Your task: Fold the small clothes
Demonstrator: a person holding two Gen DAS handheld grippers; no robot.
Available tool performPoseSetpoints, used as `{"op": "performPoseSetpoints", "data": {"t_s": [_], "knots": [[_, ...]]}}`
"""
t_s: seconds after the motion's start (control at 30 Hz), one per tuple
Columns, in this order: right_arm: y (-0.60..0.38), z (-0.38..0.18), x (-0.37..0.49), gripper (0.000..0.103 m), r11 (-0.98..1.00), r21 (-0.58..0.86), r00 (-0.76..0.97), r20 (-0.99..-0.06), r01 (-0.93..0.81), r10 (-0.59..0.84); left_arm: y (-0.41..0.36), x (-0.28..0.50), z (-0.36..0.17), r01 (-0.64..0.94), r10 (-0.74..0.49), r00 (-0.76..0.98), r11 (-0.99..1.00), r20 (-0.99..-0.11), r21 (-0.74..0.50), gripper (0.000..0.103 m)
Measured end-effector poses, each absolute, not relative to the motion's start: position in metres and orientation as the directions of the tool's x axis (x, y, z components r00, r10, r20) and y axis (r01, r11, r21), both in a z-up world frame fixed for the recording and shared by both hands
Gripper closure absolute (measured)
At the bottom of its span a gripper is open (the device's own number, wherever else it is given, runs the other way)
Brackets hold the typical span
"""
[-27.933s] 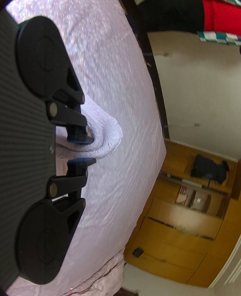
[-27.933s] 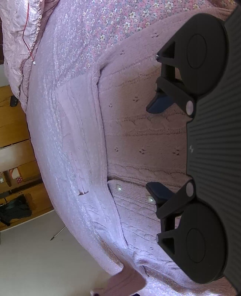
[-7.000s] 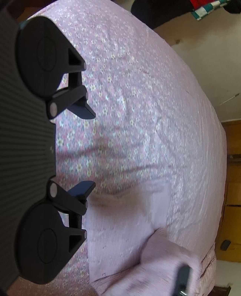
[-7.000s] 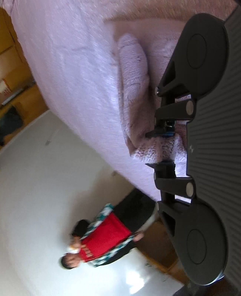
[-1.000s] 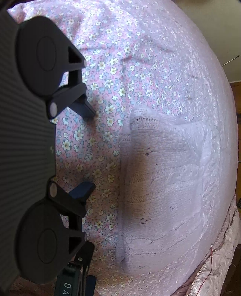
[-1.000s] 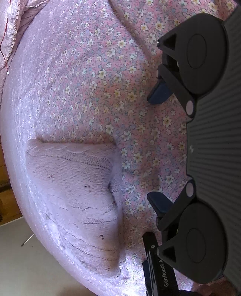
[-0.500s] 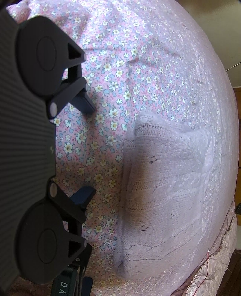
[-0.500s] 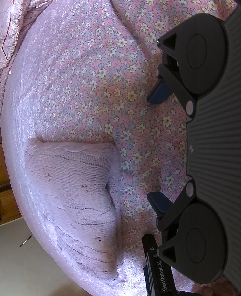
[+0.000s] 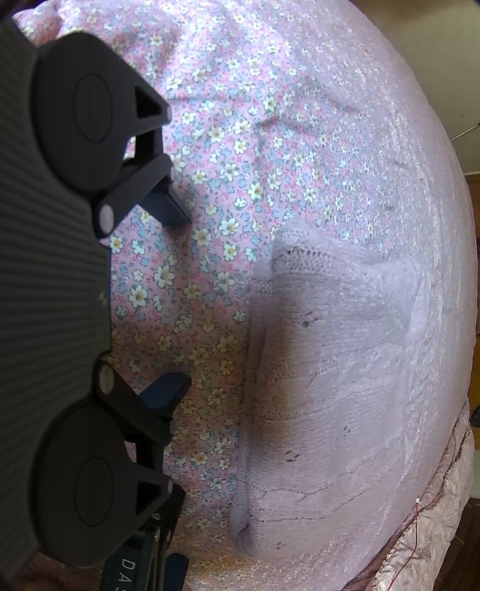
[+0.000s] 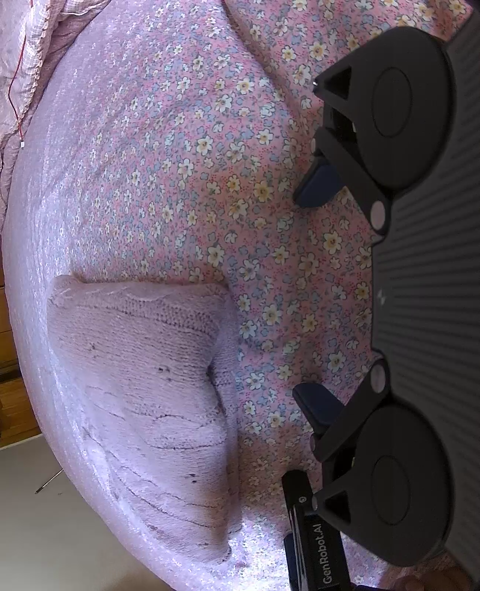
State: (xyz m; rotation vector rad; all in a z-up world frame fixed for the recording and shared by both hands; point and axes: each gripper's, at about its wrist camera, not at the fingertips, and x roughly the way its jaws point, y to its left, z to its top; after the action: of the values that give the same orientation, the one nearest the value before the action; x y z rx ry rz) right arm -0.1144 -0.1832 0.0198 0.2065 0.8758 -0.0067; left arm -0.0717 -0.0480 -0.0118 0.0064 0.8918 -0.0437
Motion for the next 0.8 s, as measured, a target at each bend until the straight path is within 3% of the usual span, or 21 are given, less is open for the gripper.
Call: {"op": "performPoseSetpoints", "data": {"t_s": [0.8], "knots": [[-0.1842, 0.0191, -0.1149, 0.000, 0.980, 0.177, 0.645, -0.760, 0.089, 0.079, -0.0461, -0.0715, -0.0126, 0.035, -0.038, 0.626, 0.999, -0.779, -0.020, 0.014]]}}
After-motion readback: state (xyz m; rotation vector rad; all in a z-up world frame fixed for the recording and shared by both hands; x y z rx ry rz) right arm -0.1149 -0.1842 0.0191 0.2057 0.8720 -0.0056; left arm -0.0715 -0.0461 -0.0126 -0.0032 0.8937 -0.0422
